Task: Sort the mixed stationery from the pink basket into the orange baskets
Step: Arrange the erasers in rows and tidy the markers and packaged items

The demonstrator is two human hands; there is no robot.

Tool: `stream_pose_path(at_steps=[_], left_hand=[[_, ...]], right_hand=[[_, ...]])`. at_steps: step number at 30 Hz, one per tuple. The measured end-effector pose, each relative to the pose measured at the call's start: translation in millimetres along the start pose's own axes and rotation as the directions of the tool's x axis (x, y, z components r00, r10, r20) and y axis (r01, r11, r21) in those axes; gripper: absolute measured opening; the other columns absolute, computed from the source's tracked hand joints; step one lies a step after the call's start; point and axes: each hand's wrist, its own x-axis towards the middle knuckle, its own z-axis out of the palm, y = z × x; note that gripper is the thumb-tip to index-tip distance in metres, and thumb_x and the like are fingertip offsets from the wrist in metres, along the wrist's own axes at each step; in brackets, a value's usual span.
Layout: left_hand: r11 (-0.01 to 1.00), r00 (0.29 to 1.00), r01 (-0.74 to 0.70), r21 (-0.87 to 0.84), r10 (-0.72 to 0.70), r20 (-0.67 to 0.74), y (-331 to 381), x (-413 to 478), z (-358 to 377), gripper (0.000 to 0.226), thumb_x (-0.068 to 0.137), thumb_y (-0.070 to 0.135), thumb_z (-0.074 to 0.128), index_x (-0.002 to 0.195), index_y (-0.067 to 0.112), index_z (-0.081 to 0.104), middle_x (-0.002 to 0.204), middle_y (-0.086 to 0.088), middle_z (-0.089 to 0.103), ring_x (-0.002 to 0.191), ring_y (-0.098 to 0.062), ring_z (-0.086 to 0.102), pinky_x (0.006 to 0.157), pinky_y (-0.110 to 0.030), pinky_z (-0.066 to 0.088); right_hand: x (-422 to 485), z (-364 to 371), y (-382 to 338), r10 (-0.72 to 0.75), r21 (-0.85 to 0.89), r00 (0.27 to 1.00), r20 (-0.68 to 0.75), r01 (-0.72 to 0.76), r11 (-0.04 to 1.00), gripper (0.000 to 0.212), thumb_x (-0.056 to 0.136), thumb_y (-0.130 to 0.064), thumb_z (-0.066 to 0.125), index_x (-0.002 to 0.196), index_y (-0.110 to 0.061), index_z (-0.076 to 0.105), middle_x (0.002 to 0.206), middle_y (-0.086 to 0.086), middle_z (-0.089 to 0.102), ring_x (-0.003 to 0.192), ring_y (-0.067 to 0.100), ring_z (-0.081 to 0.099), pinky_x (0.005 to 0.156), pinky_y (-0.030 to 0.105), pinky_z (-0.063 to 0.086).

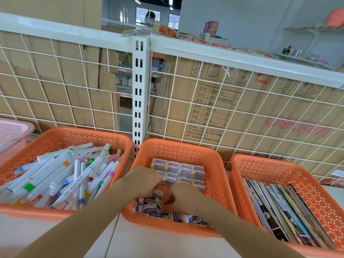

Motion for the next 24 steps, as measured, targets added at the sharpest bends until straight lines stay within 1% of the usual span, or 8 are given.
stream_pose_path(at_steps=[2, 6, 8, 10, 13, 15, 18, 24], left_hand=[[0.997, 1.000, 0.006, -0.076, -0.007, -0.017, -2.0, -0.8, -0.1, 0.023, 0.085, 0.017, 0.060, 0.107, 0.014, 0.056, 0.112, -0.005, 0.059, 0.103, -0.024, 0.057, 0.082, -0.033, 0.043], [0.981, 0.996, -0.006, -0.196, -0.012, -0.090, -5.7, -0.3, -0.5, 0.024, 0.082, 0.010, 0.060, 0.105, 0.016, 0.058, 0.110, -0.002, 0.059, 0.105, -0.020, 0.054, 0.082, -0.030, 0.041], [0.967, 0.989, -0.028, -0.254, -0.010, -0.148, -7.6, -0.5, -0.1, 0.023, 0.083, 0.012, 0.061, 0.106, 0.018, 0.059, 0.109, 0.000, 0.059, 0.104, -0.016, 0.053, 0.081, -0.026, 0.039], [0.929, 0.975, -0.054, -0.367, -0.030, -0.219, -10.3, -1.0, 0.2, 0.020, 0.085, 0.015, 0.063, 0.104, 0.020, 0.061, 0.104, 0.003, 0.061, 0.096, -0.010, 0.052, 0.079, -0.020, 0.038], [0.769, 0.959, -0.086, -0.634, -0.109, -0.263, -15.0, -2.9, -2.1, 0.014, 0.081, 0.014, 0.069, 0.090, 0.024, 0.065, 0.087, 0.009, 0.061, 0.079, -0.001, 0.054, 0.067, -0.006, 0.039], [0.630, 0.955, -0.127, -0.766, -0.132, -0.267, -18.0, -4.1, -3.6, 0.017, 0.081, 0.012, 0.071, 0.083, 0.028, 0.064, 0.086, 0.006, 0.063, 0.076, -0.004, 0.057, 0.067, -0.011, 0.045], [0.415, 0.958, -0.155, -0.897, -0.157, -0.238, -16.7, -6.5, -6.1, 0.018, 0.083, 0.008, 0.068, 0.084, 0.026, 0.063, 0.093, -0.007, 0.066, 0.068, -0.011, 0.062, 0.062, -0.025, 0.054], [0.250, 0.963, -0.163, -0.954, -0.171, -0.209, -6.5, -8.1, -8.6, 0.010, 0.088, 0.004, 0.061, 0.095, 0.011, 0.066, 0.100, -0.018, 0.066, 0.073, -0.014, 0.068, 0.061, -0.021, 0.055]], right_hand=[[0.6, 2.1, -3.0, 0.021, -0.024, 1.000, -0.001, -0.021, 0.999, 0.024, 0.080, -0.040, 0.067, 0.092, -0.020, 0.074, 0.087, 0.004, 0.069, 0.082, 0.022, 0.061, 0.068, 0.030, 0.046], [-2.2, 1.3, 0.3, 0.018, 0.041, 0.999, -0.033, -0.017, 0.999, 0.014, 0.080, -0.027, 0.063, 0.066, -0.022, 0.064, 0.059, -0.002, 0.049, 0.065, 0.020, 0.048, 0.055, 0.027, 0.034], [-4.7, -2.4, 4.9, 0.022, 0.122, 0.997, -0.069, -0.014, 0.992, 0.007, 0.077, -0.020, 0.065, 0.073, -0.018, 0.069, 0.062, -0.005, 0.053, 0.066, 0.017, 0.051, 0.057, 0.028, 0.036], [-9.3, -7.1, 7.9, 0.048, 0.221, 0.991, -0.127, -0.019, 0.975, 0.012, 0.078, -0.015, 0.065, 0.087, -0.010, 0.072, 0.071, -0.001, 0.061, 0.069, 0.014, 0.056, 0.061, 0.026, 0.042], [-16.9, -13.6, 15.2, 0.069, 0.356, 0.980, -0.186, 0.002, 0.935, 0.014, 0.082, -0.015, 0.066, 0.094, -0.009, 0.072, 0.083, 0.002, 0.068, 0.073, 0.012, 0.061, 0.073, 0.028, 0.050], [-22.7, -18.3, 18.6, 0.080, 0.452, 0.978, -0.192, 0.016, 0.892, 0.014, 0.084, -0.014, 0.066, 0.096, -0.010, 0.071, 0.083, 0.000, 0.068, 0.071, 0.010, 0.062, 0.073, 0.028, 0.052], [-30.1, -23.6, 19.1, 0.148, 0.649, 0.977, -0.155, -0.012, 0.760, 0.009, 0.088, -0.009, 0.062, 0.096, -0.009, 0.067, 0.073, 0.001, 0.064, 0.060, 0.010, 0.063, 0.058, 0.021, 0.054], [-34.1, -29.0, 14.1, 0.187, 0.835, 0.975, -0.120, -0.002, 0.550, 0.014, 0.090, -0.006, 0.060, 0.103, -0.001, 0.058, 0.076, 0.010, 0.066, 0.059, 0.010, 0.067, 0.057, 0.020, 0.055]])
